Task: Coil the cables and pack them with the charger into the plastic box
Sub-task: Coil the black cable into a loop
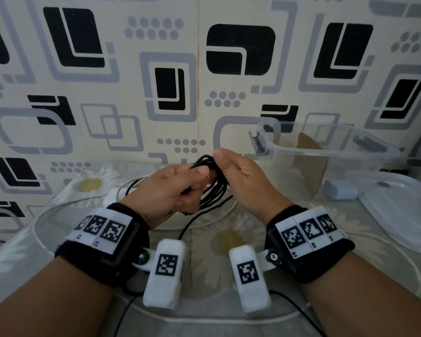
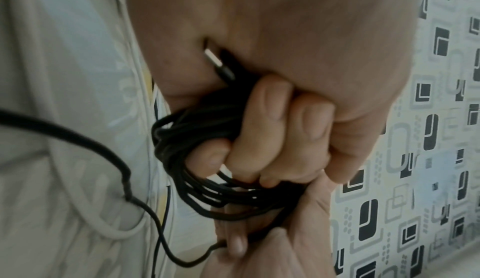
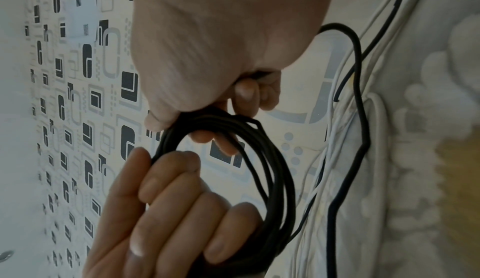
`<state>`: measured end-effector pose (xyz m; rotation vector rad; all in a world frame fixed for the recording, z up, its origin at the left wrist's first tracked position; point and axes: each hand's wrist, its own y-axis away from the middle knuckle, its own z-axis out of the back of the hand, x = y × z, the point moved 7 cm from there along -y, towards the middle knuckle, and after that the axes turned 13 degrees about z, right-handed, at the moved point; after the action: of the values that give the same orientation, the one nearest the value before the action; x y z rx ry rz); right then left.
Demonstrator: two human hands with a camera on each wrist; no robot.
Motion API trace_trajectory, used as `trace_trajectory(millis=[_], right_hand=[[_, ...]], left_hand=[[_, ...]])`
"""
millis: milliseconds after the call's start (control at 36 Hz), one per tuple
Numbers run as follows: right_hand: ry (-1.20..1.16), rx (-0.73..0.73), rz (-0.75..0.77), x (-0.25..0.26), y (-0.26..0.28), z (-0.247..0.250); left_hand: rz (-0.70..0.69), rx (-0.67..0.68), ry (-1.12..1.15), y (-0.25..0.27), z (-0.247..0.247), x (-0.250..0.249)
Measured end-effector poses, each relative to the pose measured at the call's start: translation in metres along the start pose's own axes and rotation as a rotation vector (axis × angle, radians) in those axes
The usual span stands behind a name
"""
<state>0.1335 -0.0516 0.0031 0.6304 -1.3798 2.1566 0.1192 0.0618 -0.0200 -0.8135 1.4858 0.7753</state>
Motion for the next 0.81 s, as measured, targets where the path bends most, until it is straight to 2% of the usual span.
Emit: trace_trajectory(millis=[167, 528, 694, 806], right_hand=[[-0.033, -0.061, 0.0, -0.002, -0.002, 0.001], [0.09, -0.041, -0.003, -0.006, -0.001, 0.003], [0.105, -0.019, 0.021, -0.003, -0.001, 0.002], [0.123, -0.016, 0.019, -0.003, 0.0, 0.003]], left_hand=[[0.018, 0.058, 0.024, 0.0, -0.004, -0.002], [-0.035, -0.087, -0.07, -0.002, 0.008, -0.004], [0.022, -0.07, -0.106, -0.002, 0.004, -0.001], [0.08, -0.021, -0.052, -0.002, 0.0, 0.001]])
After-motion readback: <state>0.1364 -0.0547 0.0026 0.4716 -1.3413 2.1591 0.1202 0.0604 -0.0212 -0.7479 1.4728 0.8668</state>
